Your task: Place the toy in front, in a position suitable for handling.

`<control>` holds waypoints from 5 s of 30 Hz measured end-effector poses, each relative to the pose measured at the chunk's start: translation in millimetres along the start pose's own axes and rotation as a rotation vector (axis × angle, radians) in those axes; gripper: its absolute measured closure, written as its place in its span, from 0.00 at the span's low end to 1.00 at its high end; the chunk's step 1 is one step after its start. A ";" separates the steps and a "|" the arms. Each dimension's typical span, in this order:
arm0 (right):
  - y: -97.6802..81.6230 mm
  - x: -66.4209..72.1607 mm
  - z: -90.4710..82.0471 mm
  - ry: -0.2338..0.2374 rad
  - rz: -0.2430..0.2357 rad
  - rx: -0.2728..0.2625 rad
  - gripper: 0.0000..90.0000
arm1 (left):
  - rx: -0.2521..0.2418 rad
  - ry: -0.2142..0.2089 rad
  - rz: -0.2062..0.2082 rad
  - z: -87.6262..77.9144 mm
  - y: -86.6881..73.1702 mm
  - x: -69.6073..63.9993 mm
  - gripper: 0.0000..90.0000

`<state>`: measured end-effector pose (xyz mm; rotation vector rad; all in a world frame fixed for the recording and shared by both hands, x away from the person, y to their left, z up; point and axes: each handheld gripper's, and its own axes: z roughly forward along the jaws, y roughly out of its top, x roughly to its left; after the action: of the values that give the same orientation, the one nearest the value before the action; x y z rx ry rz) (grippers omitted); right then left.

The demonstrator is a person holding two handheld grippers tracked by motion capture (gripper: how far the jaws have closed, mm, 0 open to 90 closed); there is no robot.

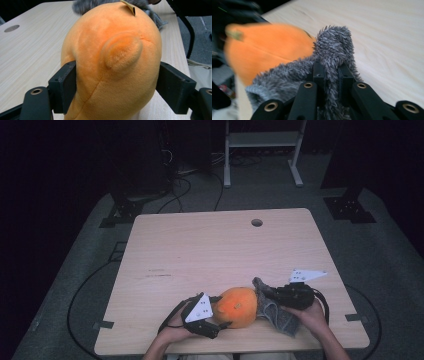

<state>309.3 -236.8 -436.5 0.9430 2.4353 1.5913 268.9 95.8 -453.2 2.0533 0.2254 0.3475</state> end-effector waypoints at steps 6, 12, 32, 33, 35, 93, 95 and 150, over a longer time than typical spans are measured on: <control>2.1 5.7 8.9 0.012 -0.029 0.022 0.89 | 0.001 0.002 0.003 -0.1 -0.4 -0.8 0.24; -3.6 -3.4 10.0 -0.065 0.000 0.090 0.89 | -0.003 0.011 -0.015 -0.3 0.6 1.4 0.24; 25.6 51.3 5.9 0.020 -0.181 -0.053 0.89 | -0.022 0.057 -0.109 1.0 29.5 -3.2 0.34; 22.1 46.1 6.9 0.015 -0.165 -0.044 0.89 | -0.030 0.045 -0.115 1.0 28.2 -2.0 0.29; 15.0 33.0 7.7 -0.006 -0.126 -0.031 0.89 | -0.053 0.042 -0.108 0.0 25.2 0.7 0.17; 21.5 35.5 -0.2 0.002 -0.068 -0.116 0.89 | -0.111 0.016 -0.259 -4.6 26.6 14.8 0.38; 23.7 38.2 -1.5 -0.010 -0.080 -0.113 0.89 | -0.110 0.031 -0.267 -2.5 27.7 15.1 0.37; 36.6 44.7 -11.3 0.044 -0.192 -0.032 0.89 | -0.080 0.031 -0.052 17.3 28.3 -17.0 0.37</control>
<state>285.3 -212.1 -388.7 0.6536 2.4358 1.5942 259.1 62.8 -438.9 1.9612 0.2787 0.3509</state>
